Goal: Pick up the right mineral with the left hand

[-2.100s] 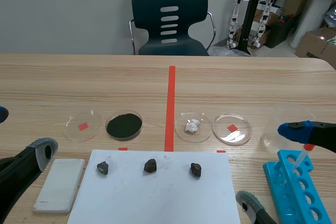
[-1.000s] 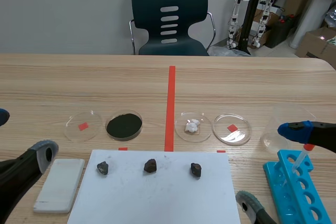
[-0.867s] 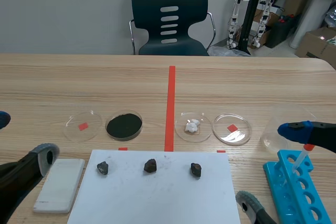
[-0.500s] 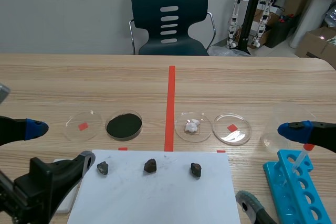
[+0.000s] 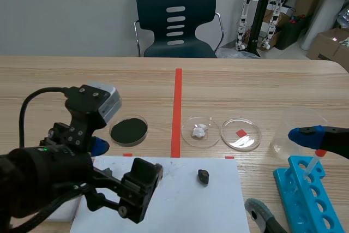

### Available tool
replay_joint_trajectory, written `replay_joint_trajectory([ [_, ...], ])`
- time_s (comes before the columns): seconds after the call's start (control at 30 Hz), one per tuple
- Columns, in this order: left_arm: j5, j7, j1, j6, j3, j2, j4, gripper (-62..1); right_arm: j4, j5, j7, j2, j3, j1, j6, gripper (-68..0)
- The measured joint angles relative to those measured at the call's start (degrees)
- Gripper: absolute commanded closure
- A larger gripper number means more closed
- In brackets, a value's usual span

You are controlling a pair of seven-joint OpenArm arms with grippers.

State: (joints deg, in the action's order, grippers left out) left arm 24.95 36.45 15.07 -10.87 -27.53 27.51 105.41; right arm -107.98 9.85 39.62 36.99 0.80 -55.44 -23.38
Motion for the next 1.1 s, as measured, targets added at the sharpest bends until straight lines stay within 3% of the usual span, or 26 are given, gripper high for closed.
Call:
replay_joint_trajectory([
  [0.23, 1.0, 2.2, -9.4, -11.8, -12.0, -0.3, -4.7, -62.3, 0.0, 0.0, 0.0, 0.0, 0.0, 0.0, 0.0, -62.1],
  [0.37, 1.2, 3.1, -15.2, -16.1, -17.2, -3.3, -8.4, -62.3, 0.0, 0.0, 0.0, 0.0, 0.0, 0.0, 0.0, -62.1],
  [0.73, 1.3, 8.3, -26.0, -17.0, -25.0, -14.4, -20.4, -62.3, 0.0, 0.0, 0.0, 0.0, 0.0, 0.0, 0.0, -62.1],
  [1.1, 1.3, 15.6, -30.8, -17.0, -25.3, -23.5, -31.6, -62.3, 0.0, 0.0, 0.0, 0.0, 0.0, 0.0, 0.0, -62.1],
])
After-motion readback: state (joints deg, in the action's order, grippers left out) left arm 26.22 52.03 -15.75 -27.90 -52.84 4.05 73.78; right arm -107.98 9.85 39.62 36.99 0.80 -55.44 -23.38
